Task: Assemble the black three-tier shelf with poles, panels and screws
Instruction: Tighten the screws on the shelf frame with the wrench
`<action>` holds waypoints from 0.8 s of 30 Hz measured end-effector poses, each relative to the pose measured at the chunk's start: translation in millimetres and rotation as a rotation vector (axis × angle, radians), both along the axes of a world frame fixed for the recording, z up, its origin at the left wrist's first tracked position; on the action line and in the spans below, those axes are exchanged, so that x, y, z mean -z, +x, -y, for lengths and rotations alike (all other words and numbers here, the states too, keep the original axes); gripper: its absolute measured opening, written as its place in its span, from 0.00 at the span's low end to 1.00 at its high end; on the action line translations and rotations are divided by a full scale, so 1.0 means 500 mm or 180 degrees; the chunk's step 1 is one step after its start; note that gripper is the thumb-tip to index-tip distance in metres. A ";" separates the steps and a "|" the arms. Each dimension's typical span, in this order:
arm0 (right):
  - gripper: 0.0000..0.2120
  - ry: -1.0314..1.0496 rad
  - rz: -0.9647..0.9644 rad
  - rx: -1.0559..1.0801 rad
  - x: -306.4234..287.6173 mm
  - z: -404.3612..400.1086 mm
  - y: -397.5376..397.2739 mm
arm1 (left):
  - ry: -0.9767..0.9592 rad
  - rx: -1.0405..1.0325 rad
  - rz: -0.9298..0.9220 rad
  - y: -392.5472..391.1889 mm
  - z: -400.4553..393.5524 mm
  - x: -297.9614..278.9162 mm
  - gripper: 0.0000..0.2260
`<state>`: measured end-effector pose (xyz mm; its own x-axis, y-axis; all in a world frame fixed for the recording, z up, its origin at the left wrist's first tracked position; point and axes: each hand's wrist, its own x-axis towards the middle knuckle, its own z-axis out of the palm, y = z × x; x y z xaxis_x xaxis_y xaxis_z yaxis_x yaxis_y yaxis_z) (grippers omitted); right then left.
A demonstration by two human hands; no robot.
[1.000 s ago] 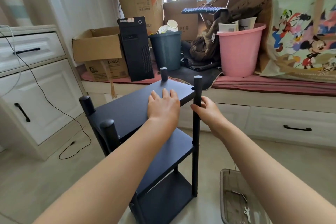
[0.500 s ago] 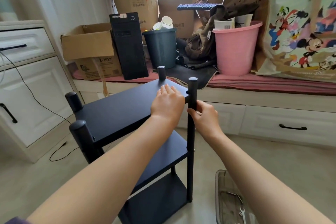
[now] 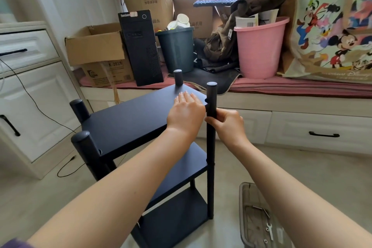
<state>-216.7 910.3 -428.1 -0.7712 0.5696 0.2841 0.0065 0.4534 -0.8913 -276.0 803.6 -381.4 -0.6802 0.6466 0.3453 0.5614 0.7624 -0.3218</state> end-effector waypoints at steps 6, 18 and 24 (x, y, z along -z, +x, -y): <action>0.08 -0.0054 -0.0036 -0.0080 0.001 -0.009 0.000 | -0.0093 0.0012 -0.0061 0.004 0.000 0.007 0.22; 0.13 -0.0187 0.0620 0.0155 -0.013 0.021 0.002 | -0.0351 0.0227 0.1327 0.020 0.133 -0.100 0.17; 0.09 0.0602 0.1652 0.0178 -0.043 0.060 0.032 | 0.0010 0.0514 0.1832 0.035 0.342 -0.186 0.22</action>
